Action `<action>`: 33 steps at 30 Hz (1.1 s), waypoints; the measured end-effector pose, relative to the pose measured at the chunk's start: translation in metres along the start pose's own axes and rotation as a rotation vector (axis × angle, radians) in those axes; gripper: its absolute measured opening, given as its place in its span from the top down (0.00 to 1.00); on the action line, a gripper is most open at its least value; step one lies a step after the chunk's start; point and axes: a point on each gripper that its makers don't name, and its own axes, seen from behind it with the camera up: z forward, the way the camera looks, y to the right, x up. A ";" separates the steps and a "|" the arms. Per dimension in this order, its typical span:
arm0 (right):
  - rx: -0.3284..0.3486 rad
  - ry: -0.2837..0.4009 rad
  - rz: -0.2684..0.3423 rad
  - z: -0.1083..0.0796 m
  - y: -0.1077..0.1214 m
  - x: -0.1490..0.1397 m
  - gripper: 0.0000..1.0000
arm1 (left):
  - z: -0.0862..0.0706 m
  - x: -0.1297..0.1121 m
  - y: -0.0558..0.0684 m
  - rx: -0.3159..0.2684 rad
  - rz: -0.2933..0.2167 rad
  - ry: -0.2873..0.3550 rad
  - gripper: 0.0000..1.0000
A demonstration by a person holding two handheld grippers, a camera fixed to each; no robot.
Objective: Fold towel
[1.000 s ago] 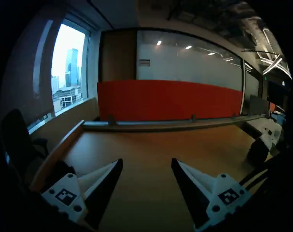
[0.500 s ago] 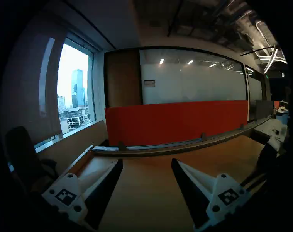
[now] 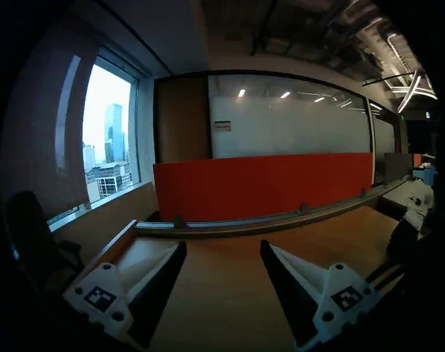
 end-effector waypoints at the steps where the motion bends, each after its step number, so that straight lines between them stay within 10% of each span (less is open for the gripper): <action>1: 0.003 0.003 0.003 0.001 -0.004 0.001 0.08 | 0.000 0.001 0.001 -0.004 0.003 0.002 0.07; 33: 0.004 0.030 0.036 0.005 -0.058 0.018 0.07 | -0.002 -0.013 -0.013 0.022 -0.017 0.046 0.07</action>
